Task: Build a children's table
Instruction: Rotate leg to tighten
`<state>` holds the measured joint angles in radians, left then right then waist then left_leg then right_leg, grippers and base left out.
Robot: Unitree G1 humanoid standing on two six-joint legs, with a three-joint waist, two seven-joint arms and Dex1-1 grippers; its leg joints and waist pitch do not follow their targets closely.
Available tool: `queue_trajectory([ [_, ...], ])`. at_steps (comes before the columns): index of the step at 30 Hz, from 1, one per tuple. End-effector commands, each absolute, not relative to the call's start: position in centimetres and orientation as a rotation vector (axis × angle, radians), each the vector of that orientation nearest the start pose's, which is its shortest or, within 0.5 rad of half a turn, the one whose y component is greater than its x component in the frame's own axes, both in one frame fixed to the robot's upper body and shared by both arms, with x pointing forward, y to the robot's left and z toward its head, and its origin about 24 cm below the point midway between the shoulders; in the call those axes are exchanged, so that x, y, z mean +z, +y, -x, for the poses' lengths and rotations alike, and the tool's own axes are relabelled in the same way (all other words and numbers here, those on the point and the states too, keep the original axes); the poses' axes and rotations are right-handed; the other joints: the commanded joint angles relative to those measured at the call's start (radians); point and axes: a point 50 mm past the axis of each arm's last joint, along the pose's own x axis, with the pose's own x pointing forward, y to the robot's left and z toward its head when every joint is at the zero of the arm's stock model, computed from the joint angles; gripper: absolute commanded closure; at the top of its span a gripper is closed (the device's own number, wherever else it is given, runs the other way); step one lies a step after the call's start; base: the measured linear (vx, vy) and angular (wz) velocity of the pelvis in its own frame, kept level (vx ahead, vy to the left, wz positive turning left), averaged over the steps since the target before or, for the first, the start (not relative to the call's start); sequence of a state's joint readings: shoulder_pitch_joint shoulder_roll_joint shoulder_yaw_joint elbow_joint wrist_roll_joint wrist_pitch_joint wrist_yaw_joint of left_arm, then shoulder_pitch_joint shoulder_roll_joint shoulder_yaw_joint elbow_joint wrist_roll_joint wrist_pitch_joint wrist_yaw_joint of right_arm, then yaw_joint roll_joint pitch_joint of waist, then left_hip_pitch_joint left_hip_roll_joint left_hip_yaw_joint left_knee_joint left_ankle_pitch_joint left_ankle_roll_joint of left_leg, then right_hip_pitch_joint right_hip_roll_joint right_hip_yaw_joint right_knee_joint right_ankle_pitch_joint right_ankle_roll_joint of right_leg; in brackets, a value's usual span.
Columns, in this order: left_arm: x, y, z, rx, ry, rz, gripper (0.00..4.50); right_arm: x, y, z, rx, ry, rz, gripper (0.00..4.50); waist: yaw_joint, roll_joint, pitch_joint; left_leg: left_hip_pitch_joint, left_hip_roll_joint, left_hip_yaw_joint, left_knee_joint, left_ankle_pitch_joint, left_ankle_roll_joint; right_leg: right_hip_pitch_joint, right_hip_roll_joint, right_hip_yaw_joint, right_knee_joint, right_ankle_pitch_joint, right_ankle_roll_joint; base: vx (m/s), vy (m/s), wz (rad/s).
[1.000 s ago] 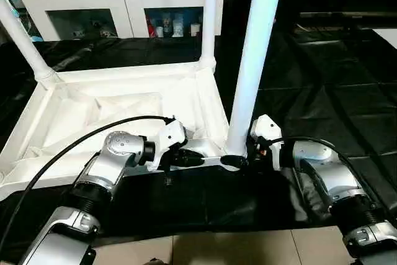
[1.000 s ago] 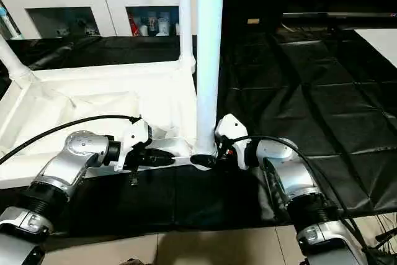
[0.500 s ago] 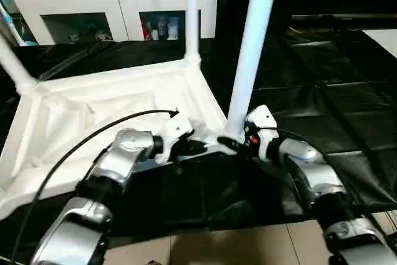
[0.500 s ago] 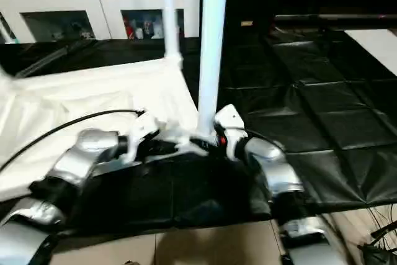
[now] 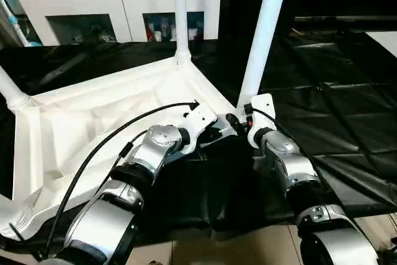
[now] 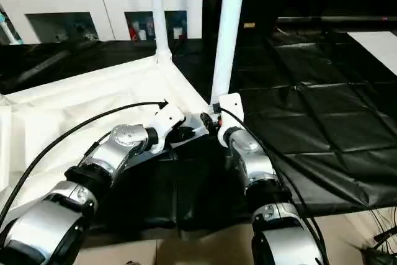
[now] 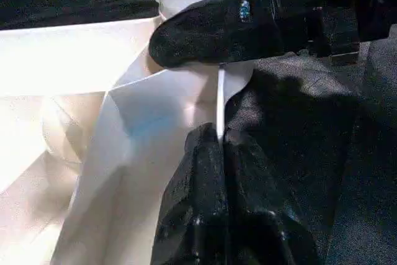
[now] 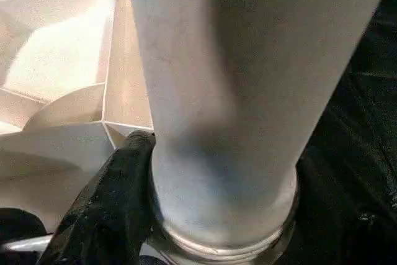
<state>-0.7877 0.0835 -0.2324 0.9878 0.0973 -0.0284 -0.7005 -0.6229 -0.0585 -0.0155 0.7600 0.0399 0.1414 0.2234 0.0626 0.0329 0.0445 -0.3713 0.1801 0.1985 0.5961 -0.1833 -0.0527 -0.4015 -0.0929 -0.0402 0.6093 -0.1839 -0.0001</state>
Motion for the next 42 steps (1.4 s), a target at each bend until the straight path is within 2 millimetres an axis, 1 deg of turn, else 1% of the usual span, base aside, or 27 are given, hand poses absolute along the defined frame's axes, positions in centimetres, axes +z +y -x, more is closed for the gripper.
queue_trajectory([
  [1, 3.9, 7.0, -35.3, -0.909, 0.331, -0.353, 4.50, 2.9, -8.3, -34.5, 0.455, 0.327, -0.076, 1.08, -0.001, -0.009, -0.057, 0.015, 0.041, -0.025, -0.085, -0.299, 0.024, 0.037, -0.052, 0.032, -0.088, -0.262, -0.202, 0.000, 0.000, 0.00],
  [2, 3.7, 7.1, -35.2, -0.914, 0.335, -0.355, 4.50, 3.1, -8.5, -34.5, 0.457, 0.315, -0.067, 1.08, -0.002, -0.009, -0.055, 0.013, 0.040, -0.025, -0.085, -0.306, 0.026, 0.037, -0.052, 0.033, -0.088, -0.266, -0.200, 0.000, 0.000, 0.00],
  [4, 3.6, 7.3, -35.2, -0.921, 0.336, -0.357, 4.50, 3.3, -8.8, -34.6, 0.468, 0.295, -0.037, 0.75, -0.004, -0.010, -0.055, 0.010, 0.041, -0.028, -0.088, -0.319, 0.021, 0.038, -0.053, 0.031, -0.089, -0.288, -0.191, 0.000, 0.000, 0.00],
  [5, 3.4, 7.7, -35.1, -0.929, 0.338, -0.359, 4.50, 3.8, -9.6, -34.7, 0.487, 0.261, 0.025, 0.65, -0.007, -0.012, -0.054, 0.009, 0.041, -0.029, -0.089, -0.319, 0.020, 0.038, -0.054, 0.030, -0.090, -0.295, -0.187, 0.000, 0.000, 0.00],
  [6, 3.4, 7.8, -35.0, -0.932, 0.338, -0.359, 4.50, 4.0, -9.9, -34.7, 0.490, 0.248, 0.053, 0.63, -0.006, -0.011, -0.054, 0.014, 0.042, -0.027, -0.087, -0.323, 0.020, 0.034, -0.053, 0.032, -0.092, -0.297, -0.186, 0.000, 0.000, 0.00],
  [8, 3.3, 8.1, -35.0, -0.938, 0.340, -0.361, 4.50, 4.3, -10.6, -34.8, 0.509, 0.226, 0.088, 0.45, -0.008, -0.011, -0.054, 0.011, 0.041, -0.026, -0.087, -0.319, 0.023, 0.036, -0.054, 0.032, -0.091, -0.293, -0.189, 0.000, 0.000, 0.00],
  [9, 3.3, 8.4, -34.9, -0.950, 0.342, -0.363, 4.50, 4.8, -11.5, -34.8, 0.538, 0.197, 0.119, 0.31, -0.006, -0.011, -0.054, 0.011, 0.041, -0.024, -0.085, -0.310, 0.028, 0.036, -0.053, 0.033, -0.091, -0.280, -0.190, 0.000, 0.000, 0.00],
  [10, 3.3, 8.5, -34.9, -0.955, 0.342, -0.364, 4.50, 5.0, -11.7, -34.8, 0.551, 0.188, 0.127, 0.31, -0.006, -0.011, -0.054, 0.011, 0.041, -0.024, -0.085, -0.310, 0.028, 0.036, -0.053, 0.033, -0.091, -0.280, -0.190, 0.000, 0.000, 0.00],
  [11, 3.2, 8.7, -34.8, -0.969, 0.341, -0.363, 4.50, 5.3, -12.2, -34.7, 0.585, 0.174, 0.141, 0.31, -0.005, -0.013, -0.054, 0.006, 0.040, -0.025, -0.084, -0.294, 0.043, 0.041, -0.053, 0.032, -0.089, -0.256, -0.193, 0.000, 0.000, 0.00],
  [12, 3.2, 9.1, -34.5, -1.012, 0.334, -0.362, 4.50, 5.7, -13.2, -34.3, 0.661, 0.163, 0.187, 0.31, -0.002, -0.011, -0.054, 0.006, 0.041, -0.025, -0.082, -0.289, 0.054, 0.042, -0.054, 0.032, -0.088, -0.246, -0.195, 0.000, 0.000, 0.00],
  [13, 3.2, 9.2, -34.4, -1.026, 0.332, -0.360, 4.50, 5.8, -13.5, -34.2, 0.683, 0.163, 0.204, 0.31, -0.002, -0.013, -0.054, 0.006, 0.041, -0.024, -0.082, -0.285, 0.059, 0.043, -0.053, 0.032, -0.089, -0.240, -0.197, 0.000, 0.000, 0.00],
  [14, 3.2, 9.2, -34.3, -1.036, 0.329, -0.360, 4.50, 5.9, -13.7, -34.1, 0.699, 0.163, 0.213, 0.31, -0.001, -0.011, -0.055, 0.006, 0.042, -0.024, -0.080, -0.269, 0.065, 0.043, -0.054, 0.032, -0.086, -0.224, -0.205, 0.000, 0.000, 0.00],
  [16, 3.3, 9.5, -33.9, -1.102, 0.313, -0.361, 4.50, 6.0, -14.5, -33.4, 0.789, 0.159, 0.263, 0.31, -0.001, -0.013, -0.055, 0.004, 0.041, -0.023, -0.079, -0.259, 0.074, 0.045, -0.053, 0.031, -0.085, -0.212, -0.213, 0.000, 0.000, 0.00],
  [17, 3.3, 9.6, -33.8, -1.119, 0.311, -0.360, 4.50, 6.1, -14.7, -33.3, 0.803, 0.157, 0.270, 0.31, 0.000, -0.012, -0.055, 0.006, 0.044, -0.021, -0.078, -0.251, 0.084, 0.043, -0.053, 0.031, -0.084, -0.197, -0.229, 0.000, 0.000, 0.00],
  [19, 3.4, 10.0, -32.8, -1.245, 0.303, -0.359, 4.50, 6.6, -15.4, -32.9, 0.850, 0.146, 0.258, 0.31, 0.004, -0.010, -0.056, 0.005, 0.046, -0.021, -0.078, -0.245, 0.086, 0.045, -0.053, 0.031, -0.081, -0.182, -0.242, 0.000, 0.000, 0.00],
  [21, 3.5, 10.1, -32.5, -1.278, 0.300, -0.355, 4.50, 6.7, -15.6, -32.7, 0.868, 0.145, 0.252, 0.31, 0.007, -0.008, -0.057, 0.007, 0.050, -0.020, -0.078, -0.234, 0.090, 0.044, -0.053, 0.030, -0.076, -0.158, -0.260, 0.000, 0.000, 0.00],
  [23, 3.7, 10.6, -31.7, -1.367, 0.295, -0.323, 4.50, 6.5, -15.7, -31.8, 0.964, 0.172, 0.265, 0.31, 0.010, -0.006, -0.056, 0.005, 0.053, -0.019, -0.078, -0.228, 0.099, 0.045, -0.051, 0.029, -0.071, -0.135, -0.269, 0.000, 0.000, 0.00],
  [25, 3.9, 11.0, -31.2, -1.411, 0.297, -0.310, 4.50, 6.3, -15.7, -31.3, 1.020, 0.193, 0.267, 0.31, 0.011, -0.003, -0.055, 0.007, 0.053, -0.018, -0.079, -0.235, 0.098, 0.041, -0.050, 0.029, -0.072, -0.142, -0.271, 0.000, 0.000, 0.00],
  [26, 4.0, 11.1, -31.1, -1.423, 0.298, -0.302, 4.50, 6.2, -15.6, -31.1, 1.037, 0.202, 0.267, 0.31, 0.011, -0.006, -0.054, 0.007, 0.054, -0.017, -0.080, -0.242, 0.096, 0.042, -0.050, 0.029, -0.072, -0.150, -0.272, 0.000, 0.000, 0.00],
  [29, 4.3, 11.4, -30.9, -1.436, 0.290, -0.285, 4.50, 5.8, -15.2, -30.7, 1.082, 0.219, 0.270, 0.31, 0.015, -0.005, -0.051, 0.010, 0.054, -0.017, -0.084, -0.264, 0.076, 0.036, -0.053, 0.032, -0.078, -0.204, -0.258, 0.000, 0.000, 0.00],
  [30, 4.5, 11.6, -30.9, -1.446, 0.290, -0.272, 4.50, 5.6, -14.9, -30.3, 1.128, 0.232, 0.262, 0.31, 0.016, -0.007, -0.051, 0.010, 0.054, -0.017, -0.084, -0.265, 0.074, 0.037, -0.053, 0.032, -0.078, -0.212, -0.255, 0.000, 0.000, 0.00],
  [31, 4.6, 11.6, -30.9, -1.447, 0.291, -0.271, 4.50, 5.6, -14.9, -30.2, 1.133, 0.233, 0.261, 0.31, 0.020, -0.007, -0.050, 0.009, 0.054, -0.018, -0.084, -0.262, 0.071, 0.038, -0.055, 0.033, -0.078, -0.218, -0.250, 0.000, 0.000, 0.00],
  [35, 4.9, 11.8, -30.8, -1.457, 0.293, -0.262, 4.50, 5.4, -14.6, -30.2, 1.143, 0.241, 0.250, 0.31, 0.024, -0.007, -0.053, 0.008, 0.053, -0.018, -0.083, -0.235, 0.071, 0.037, -0.054, 0.033, -0.075, -0.202, -0.246, 0.000, 0.000, 0.00],
  [36, 4.9, 11.8, -30.8, -1.458, 0.293, -0.261, 4.50, 5.4, -14.6, -30.3, 1.143, 0.241, 0.249, 0.45, 0.023, -0.007, -0.053, 0.008, 0.053, -0.017, -0.082, -0.229, 0.071, 0.037, -0.053, 0.033, -0.074, -0.190, -0.247, 0.000, 0.000, 0.00],
  [38, 4.9, 11.8, -30.8, -1.459, 0.297, -0.259, 4.50, 5.4, -14.6, -30.3, 1.150, 0.249, 0.254, 0.45, 0.024, -0.008, -0.054, 0.008, 0.052, -0.017, -0.081, -0.220, 0.074, 0.039, -0.053, 0.033, -0.073, -0.178, -0.249, 0.000, 0.000, 0.00],
  [40, 4.9, 11.8, -30.8, -1.458, 0.299, -0.259, 4.50, 5.4, -14.7, -30.3, 1.152, 0.253, 0.257, 0.74, 0.024, -0.008, -0.056, 0.008, 0.052, -0.016, -0.079, -0.211, 0.078, 0.039, -0.053, 0.033, -0.072, -0.170, -0.251, 0.000, 0.000, 0.00],
  [42, 5.0, 11.8, -30.8, -1.457, 0.301, -0.256, 4.50, 5.4, -14.8, -30.3, 1.153, 0.254, 0.253, 0.80, 0.024, -0.008, -0.056, 0.007, 0.051, -0.016, -0.078, -0.205, 0.080, 0.040, -0.053, 0.032, -0.071, -0.166, -0.251, 0.000, 0.000, 0.00],
])
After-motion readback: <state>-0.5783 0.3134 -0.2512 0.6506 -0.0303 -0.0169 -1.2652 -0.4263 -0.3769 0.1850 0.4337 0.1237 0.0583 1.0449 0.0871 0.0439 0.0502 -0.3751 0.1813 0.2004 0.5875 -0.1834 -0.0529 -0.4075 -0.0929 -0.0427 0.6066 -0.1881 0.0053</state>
